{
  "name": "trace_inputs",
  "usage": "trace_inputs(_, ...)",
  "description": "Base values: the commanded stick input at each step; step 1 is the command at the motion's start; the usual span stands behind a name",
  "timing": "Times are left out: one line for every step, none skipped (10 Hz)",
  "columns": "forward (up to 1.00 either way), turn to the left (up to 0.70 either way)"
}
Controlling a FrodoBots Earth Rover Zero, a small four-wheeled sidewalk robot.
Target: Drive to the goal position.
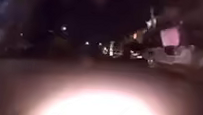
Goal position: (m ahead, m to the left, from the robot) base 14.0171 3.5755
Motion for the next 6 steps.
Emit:
trace_inputs(1.00,0.00)
trace_inputs(1.00,0.00)
trace_inputs(1.00,0.00)
trace_inputs(1.00,0.00)
trace_inputs(1.00,0.00)
trace_inputs(1.00,0.00)
